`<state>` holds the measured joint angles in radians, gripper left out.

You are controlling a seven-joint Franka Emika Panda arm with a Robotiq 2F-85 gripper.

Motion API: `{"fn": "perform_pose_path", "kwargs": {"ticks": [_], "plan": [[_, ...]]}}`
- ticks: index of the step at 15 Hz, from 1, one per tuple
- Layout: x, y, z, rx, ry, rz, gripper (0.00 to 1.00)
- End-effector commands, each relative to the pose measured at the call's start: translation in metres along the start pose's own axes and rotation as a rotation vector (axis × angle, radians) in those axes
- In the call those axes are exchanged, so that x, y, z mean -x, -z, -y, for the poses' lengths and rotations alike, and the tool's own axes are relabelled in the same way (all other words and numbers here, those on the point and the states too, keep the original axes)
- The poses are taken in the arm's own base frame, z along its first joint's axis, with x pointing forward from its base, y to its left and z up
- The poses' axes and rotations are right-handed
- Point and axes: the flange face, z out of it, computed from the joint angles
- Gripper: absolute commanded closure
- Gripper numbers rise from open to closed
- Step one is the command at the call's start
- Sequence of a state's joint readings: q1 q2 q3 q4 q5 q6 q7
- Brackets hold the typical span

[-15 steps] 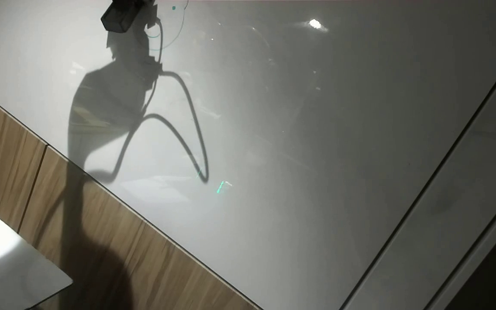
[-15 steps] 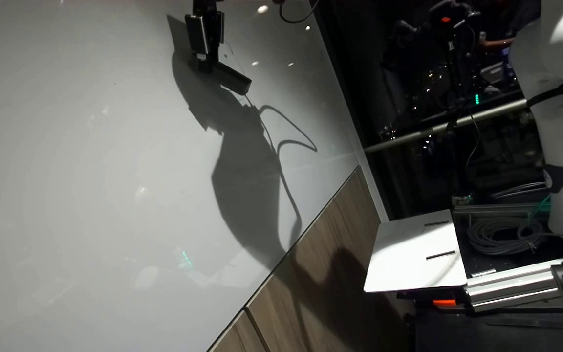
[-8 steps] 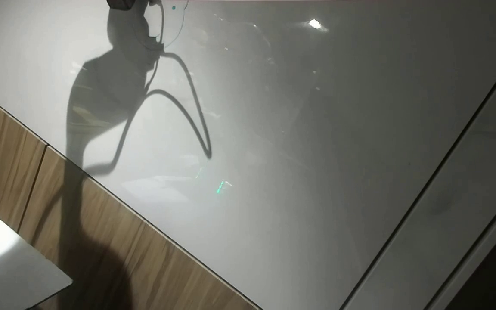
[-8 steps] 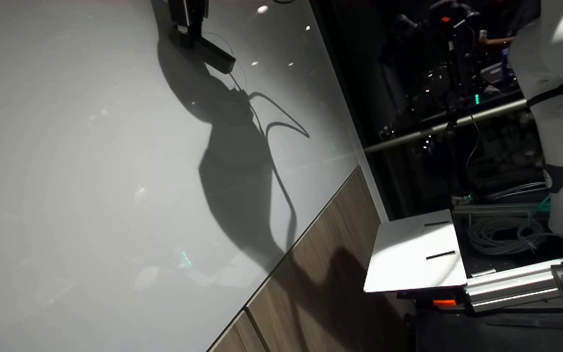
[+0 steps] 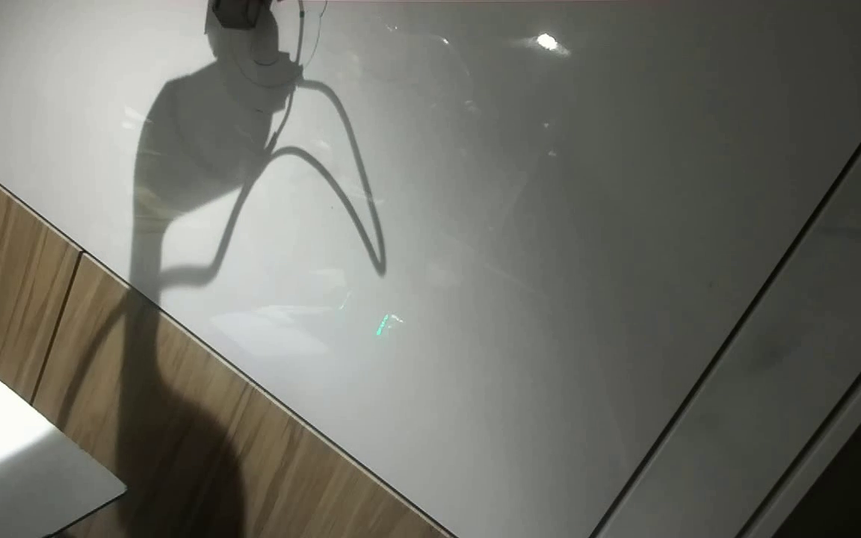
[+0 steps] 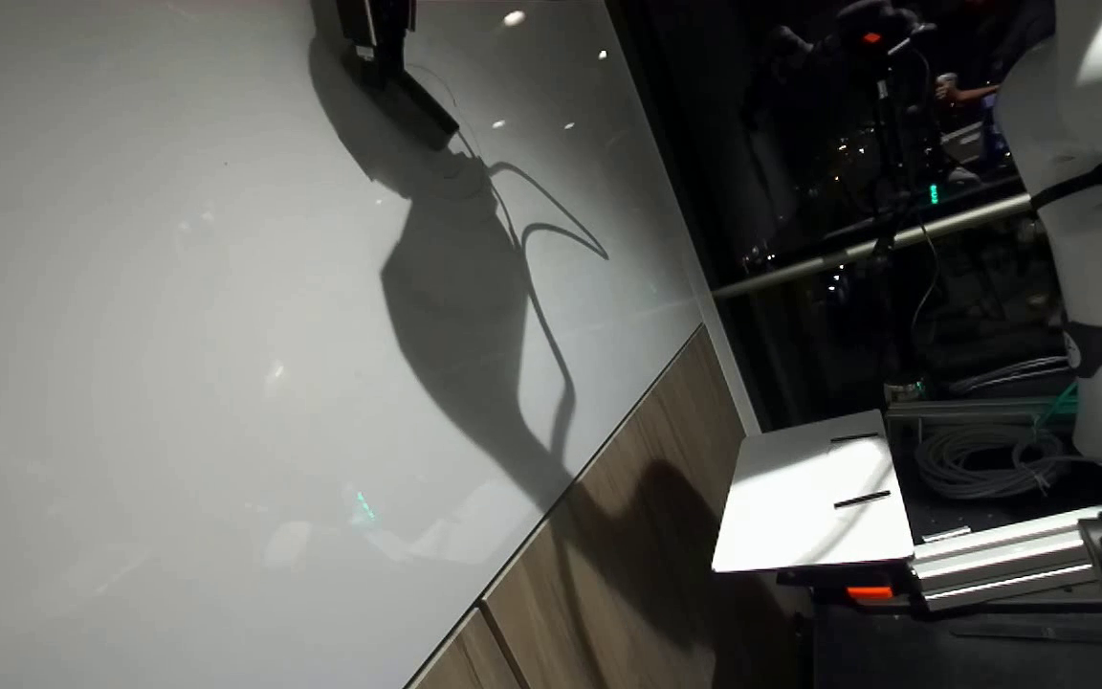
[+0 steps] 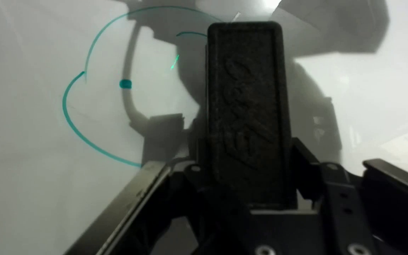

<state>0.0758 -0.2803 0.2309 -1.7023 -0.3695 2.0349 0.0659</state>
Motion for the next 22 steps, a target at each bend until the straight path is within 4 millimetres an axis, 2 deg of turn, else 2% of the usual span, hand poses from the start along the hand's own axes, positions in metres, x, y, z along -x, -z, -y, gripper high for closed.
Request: {"fn": "perform_pose_path", "kwargs": {"ticks": [1,3,5,9,11,13,15,20,22], "plan": [[0.0,-0.051,-0.023,-0.002,-0.017,0.05,0.69],[0.011,-0.075,-0.021,-0.018,-0.027,0.096,0.69],[0.025,-0.099,-0.01,-0.036,-0.027,0.14,0.69],[0.047,-0.144,0.025,-0.075,0.002,0.227,0.69],[0.051,-0.157,0.039,-0.091,0.019,0.254,0.69],[0.052,-0.168,0.043,-0.1,0.035,0.271,0.69],[0.051,-0.17,0.045,-0.1,0.046,0.274,0.69],[0.038,-0.144,0.041,-0.093,0.054,0.234,0.69],[0.035,-0.141,0.043,-0.092,0.056,0.217,0.69]]}}
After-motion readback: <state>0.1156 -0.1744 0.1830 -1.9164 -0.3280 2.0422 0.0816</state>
